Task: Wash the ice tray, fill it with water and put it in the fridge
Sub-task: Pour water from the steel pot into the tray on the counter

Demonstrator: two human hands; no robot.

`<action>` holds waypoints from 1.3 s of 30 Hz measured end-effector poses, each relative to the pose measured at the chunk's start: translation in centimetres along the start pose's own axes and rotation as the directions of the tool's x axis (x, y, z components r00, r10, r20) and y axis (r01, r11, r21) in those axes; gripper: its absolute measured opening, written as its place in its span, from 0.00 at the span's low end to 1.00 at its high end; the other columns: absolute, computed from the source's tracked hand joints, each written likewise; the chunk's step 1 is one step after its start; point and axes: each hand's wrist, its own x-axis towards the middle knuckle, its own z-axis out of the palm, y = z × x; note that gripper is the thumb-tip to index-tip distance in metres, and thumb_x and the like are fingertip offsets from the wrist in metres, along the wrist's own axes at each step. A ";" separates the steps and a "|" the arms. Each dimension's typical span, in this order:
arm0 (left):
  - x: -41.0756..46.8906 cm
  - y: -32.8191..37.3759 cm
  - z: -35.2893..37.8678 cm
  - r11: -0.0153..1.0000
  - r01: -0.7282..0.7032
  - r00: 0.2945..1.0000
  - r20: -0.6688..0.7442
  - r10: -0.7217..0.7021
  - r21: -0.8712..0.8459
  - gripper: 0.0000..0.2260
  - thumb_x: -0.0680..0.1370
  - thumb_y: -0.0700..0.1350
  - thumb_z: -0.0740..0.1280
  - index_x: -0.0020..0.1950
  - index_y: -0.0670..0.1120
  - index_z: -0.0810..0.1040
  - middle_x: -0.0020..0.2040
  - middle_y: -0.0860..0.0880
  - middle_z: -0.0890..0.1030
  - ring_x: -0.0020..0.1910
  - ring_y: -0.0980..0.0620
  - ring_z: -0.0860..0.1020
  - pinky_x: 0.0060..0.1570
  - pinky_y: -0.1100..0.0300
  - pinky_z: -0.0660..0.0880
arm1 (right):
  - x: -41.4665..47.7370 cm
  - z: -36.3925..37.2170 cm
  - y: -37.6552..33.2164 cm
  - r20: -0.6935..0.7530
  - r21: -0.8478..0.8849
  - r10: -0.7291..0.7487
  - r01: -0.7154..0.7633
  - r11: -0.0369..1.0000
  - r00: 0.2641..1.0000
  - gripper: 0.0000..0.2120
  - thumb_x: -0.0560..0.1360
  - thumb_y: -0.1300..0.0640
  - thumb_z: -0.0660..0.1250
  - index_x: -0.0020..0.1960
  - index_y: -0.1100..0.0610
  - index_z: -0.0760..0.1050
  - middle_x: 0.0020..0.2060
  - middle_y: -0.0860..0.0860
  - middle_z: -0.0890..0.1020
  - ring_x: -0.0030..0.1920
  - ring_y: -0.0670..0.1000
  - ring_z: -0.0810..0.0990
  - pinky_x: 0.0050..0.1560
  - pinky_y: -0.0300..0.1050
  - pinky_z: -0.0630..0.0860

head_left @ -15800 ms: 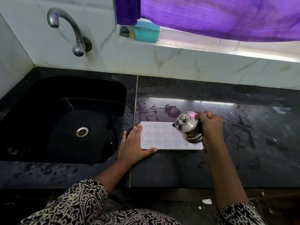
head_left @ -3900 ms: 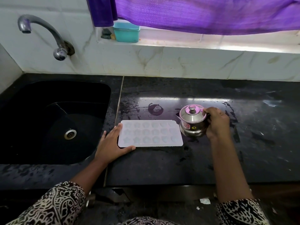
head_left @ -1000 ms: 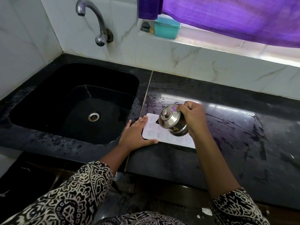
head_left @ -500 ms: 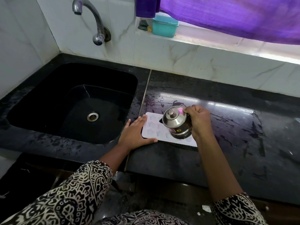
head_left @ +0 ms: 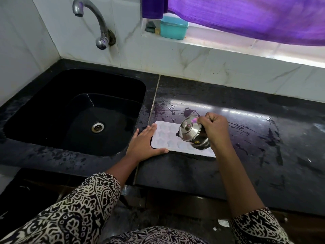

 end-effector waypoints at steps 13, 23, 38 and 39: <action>0.0 0.1 0.1 1.000 0.004 1.000 0.002 -0.004 0.002 0.52 0.63 0.78 0.58 0.80 0.52 0.49 0.80 0.56 0.53 0.77 0.59 0.52 0.76 0.52 0.43 | 0.1 -0.3 -0.1 -0.010 -0.001 0.009 -0.009 1.000 1.000 0.22 0.68 0.63 0.69 0.21 0.52 0.63 0.19 0.43 0.62 0.24 0.46 0.60 0.31 0.41 0.63; -0.1 0.1 0.0 1.000 0.003 1.000 0.006 -0.003 0.005 0.52 0.65 0.77 0.60 0.80 0.51 0.49 0.80 0.56 0.53 0.78 0.59 0.52 0.76 0.52 0.42 | 0.1 -0.3 -0.3 -0.019 -0.009 0.017 -0.017 1.000 1.000 0.21 0.68 0.63 0.69 0.24 0.52 0.62 0.22 0.49 0.63 0.27 0.49 0.62 0.34 0.44 0.65; -0.1 0.2 -0.1 1.000 0.001 1.000 0.011 -0.001 0.001 0.52 0.64 0.78 0.58 0.80 0.51 0.49 0.80 0.56 0.52 0.78 0.59 0.52 0.76 0.53 0.42 | 0.1 -0.1 -0.7 -0.030 -0.029 0.015 -0.016 0.999 0.999 0.20 0.69 0.64 0.69 0.25 0.53 0.63 0.23 0.50 0.65 0.28 0.49 0.64 0.35 0.44 0.66; -0.1 0.2 -0.1 1.000 0.000 1.000 0.010 0.000 0.001 0.52 0.64 0.78 0.58 0.80 0.51 0.49 0.80 0.56 0.52 0.78 0.59 0.52 0.76 0.52 0.42 | 0.1 -0.1 -0.7 -0.030 -0.029 0.016 -0.017 0.999 0.999 0.20 0.69 0.64 0.69 0.25 0.53 0.63 0.23 0.50 0.65 0.28 0.49 0.64 0.35 0.45 0.67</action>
